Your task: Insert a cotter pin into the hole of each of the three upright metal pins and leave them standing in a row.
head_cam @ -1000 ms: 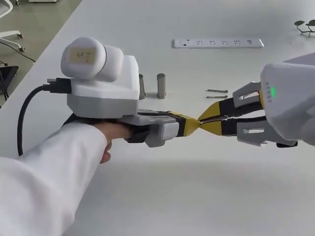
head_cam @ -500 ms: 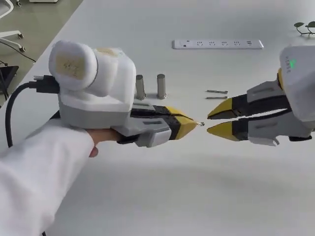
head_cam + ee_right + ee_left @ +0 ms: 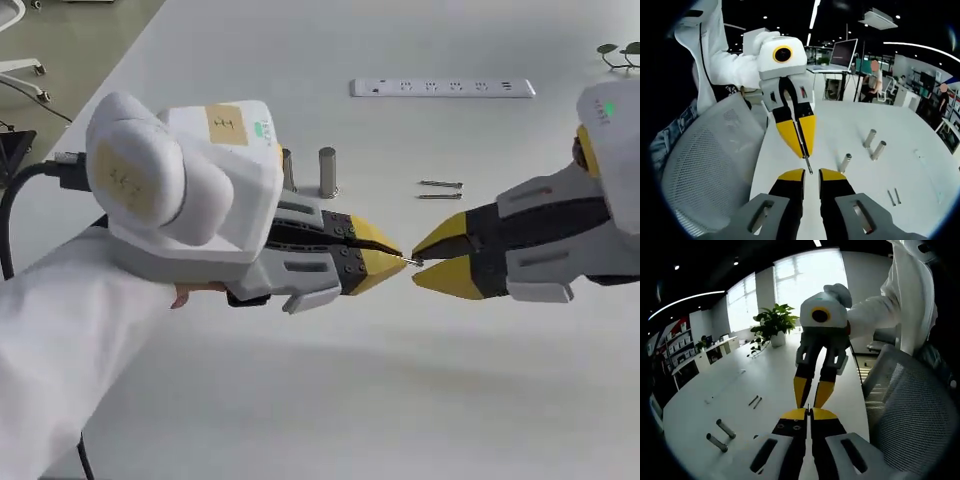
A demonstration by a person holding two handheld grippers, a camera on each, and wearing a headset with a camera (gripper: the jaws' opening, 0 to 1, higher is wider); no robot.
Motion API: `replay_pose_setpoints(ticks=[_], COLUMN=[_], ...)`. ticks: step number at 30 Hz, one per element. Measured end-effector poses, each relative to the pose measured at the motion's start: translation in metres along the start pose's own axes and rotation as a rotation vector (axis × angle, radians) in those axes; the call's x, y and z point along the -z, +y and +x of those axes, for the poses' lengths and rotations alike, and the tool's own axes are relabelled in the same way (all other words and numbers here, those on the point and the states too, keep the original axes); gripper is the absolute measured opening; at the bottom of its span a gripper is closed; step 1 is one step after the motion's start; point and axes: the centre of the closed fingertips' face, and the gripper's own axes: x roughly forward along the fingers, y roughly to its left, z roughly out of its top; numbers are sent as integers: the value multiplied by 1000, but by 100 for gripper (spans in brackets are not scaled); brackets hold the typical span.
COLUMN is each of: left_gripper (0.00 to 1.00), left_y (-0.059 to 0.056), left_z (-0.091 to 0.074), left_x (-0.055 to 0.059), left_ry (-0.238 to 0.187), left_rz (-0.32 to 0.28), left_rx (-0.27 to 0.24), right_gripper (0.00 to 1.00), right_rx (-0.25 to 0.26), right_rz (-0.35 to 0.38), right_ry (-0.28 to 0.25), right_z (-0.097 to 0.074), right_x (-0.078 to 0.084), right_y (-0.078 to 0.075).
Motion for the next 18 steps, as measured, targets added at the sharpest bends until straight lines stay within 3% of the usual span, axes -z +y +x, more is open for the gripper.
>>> replay_pose_setpoints(ticks=[15, 18], left_gripper=[0, 0], left_y=[-8, -10], left_z=[5, 6], left_x=[4, 10], left_ry=[18, 41], left_rz=[18, 16], left_rx=[37, 50], right_gripper=[0, 0], right_rx=[-45, -60], right_rz=[-9, -15], right_ry=[5, 10], right_z=[0, 0], right_x=[6, 9], right_y=[10, 11])
